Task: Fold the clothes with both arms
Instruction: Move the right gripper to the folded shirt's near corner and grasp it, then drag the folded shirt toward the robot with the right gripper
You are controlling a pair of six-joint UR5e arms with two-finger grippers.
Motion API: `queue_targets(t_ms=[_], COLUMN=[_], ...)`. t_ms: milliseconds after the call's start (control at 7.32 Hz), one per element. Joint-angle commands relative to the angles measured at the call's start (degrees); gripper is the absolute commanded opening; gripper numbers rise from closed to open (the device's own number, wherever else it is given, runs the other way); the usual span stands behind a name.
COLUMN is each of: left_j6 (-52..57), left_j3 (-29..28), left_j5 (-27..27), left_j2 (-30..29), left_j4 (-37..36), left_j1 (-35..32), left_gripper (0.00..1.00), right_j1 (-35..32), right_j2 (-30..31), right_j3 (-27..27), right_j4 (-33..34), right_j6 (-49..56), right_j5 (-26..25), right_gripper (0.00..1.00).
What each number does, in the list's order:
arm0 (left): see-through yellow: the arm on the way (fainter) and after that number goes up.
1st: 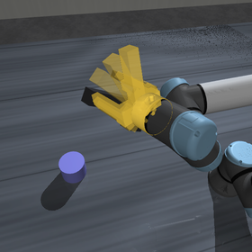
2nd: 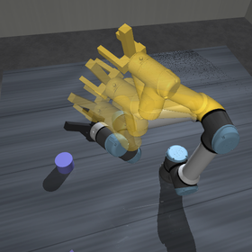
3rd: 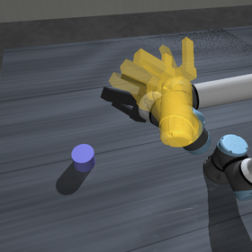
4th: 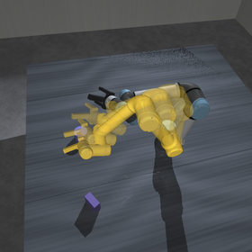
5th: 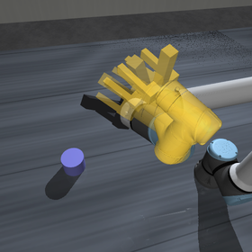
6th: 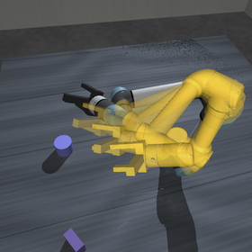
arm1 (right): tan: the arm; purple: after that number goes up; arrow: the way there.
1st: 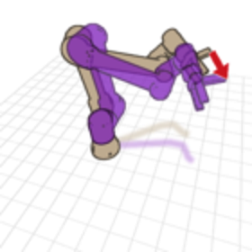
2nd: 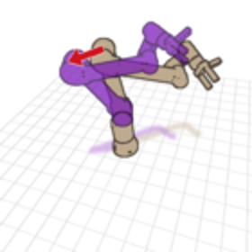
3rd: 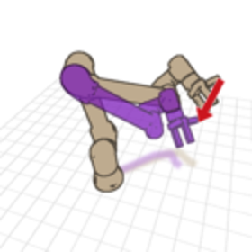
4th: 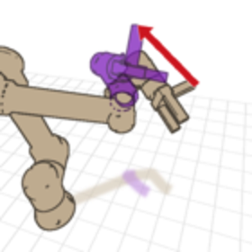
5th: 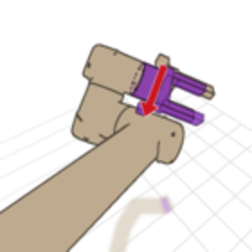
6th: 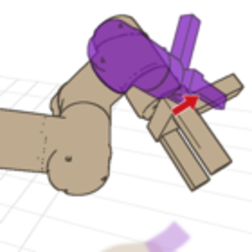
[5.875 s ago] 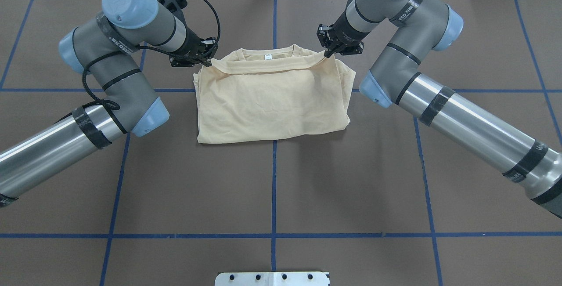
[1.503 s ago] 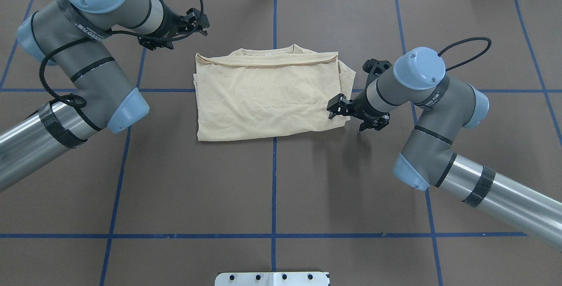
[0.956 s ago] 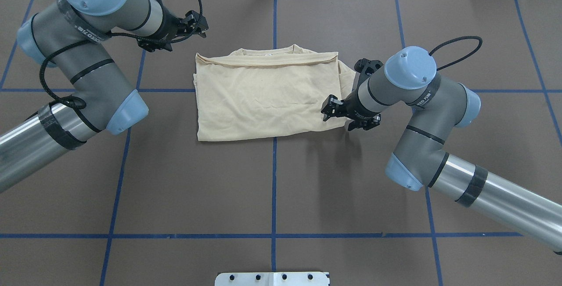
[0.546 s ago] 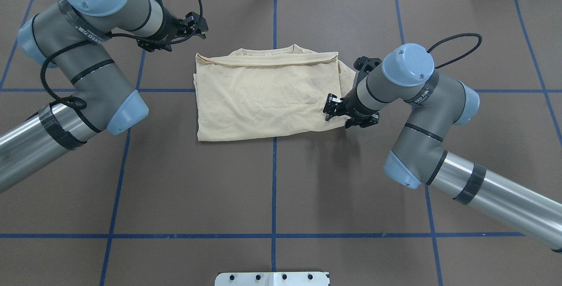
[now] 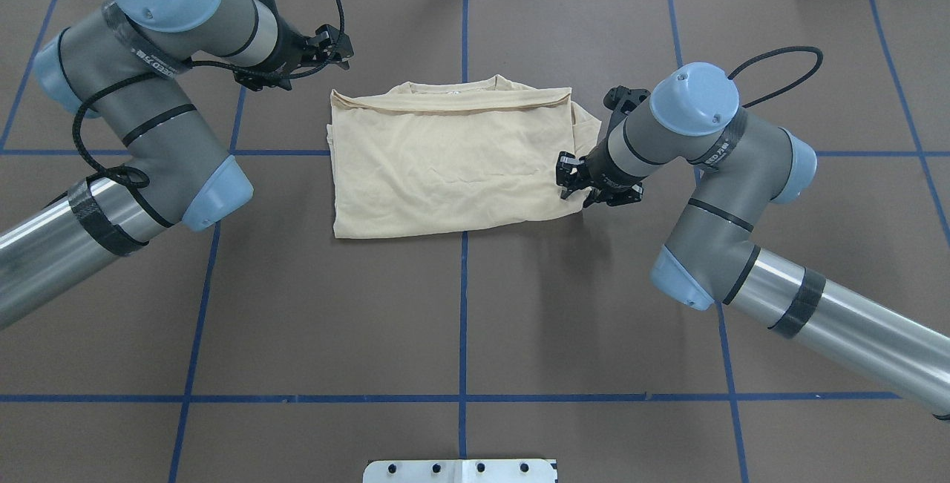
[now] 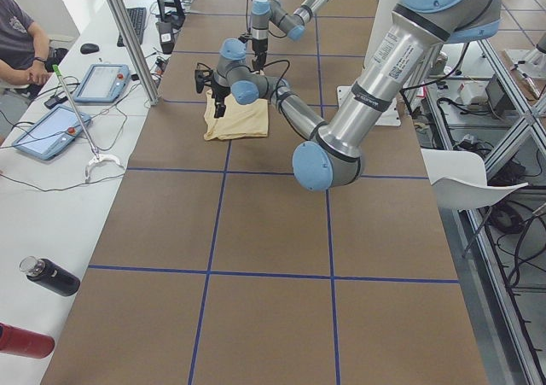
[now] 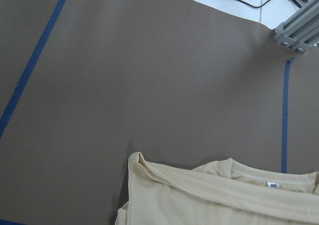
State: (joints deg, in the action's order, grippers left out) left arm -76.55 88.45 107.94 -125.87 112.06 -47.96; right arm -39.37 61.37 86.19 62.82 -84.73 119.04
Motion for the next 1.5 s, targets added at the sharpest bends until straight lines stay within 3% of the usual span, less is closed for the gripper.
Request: queue_targets(t_ms=[0, 410, 820, 1366], left_j6=[0.0, 0.0, 0.0, 0.0], left_j3=[0.0, 0.0, 0.1, 0.0], left_j5=[-0.1, 0.0, 0.0, -0.5], left_j2=[-0.2, -0.2, -0.1, 0.1], left_j4=[0.0, -0.1, -0.1, -0.1], left_j1=[0.1, 0.1, 0.1, 0.5], left_gripper=[0.99, 1.0, 1.0, 1.0], right_j1=[-0.4, -3.0, -3.0, 2.0], right_j2=[0.1, 1.3, 8.2, 19.1], right_j3=[0.0, 1.3, 9.1, 18.3], right_j4=[0.2, 0.0, 0.1, 0.1], right_j6=[0.1, 0.1, 0.1, -0.7], right_j5=[0.5, 4.6, 5.0, 4.9], right_gripper=[0.0, 0.0, 0.0, 0.0])
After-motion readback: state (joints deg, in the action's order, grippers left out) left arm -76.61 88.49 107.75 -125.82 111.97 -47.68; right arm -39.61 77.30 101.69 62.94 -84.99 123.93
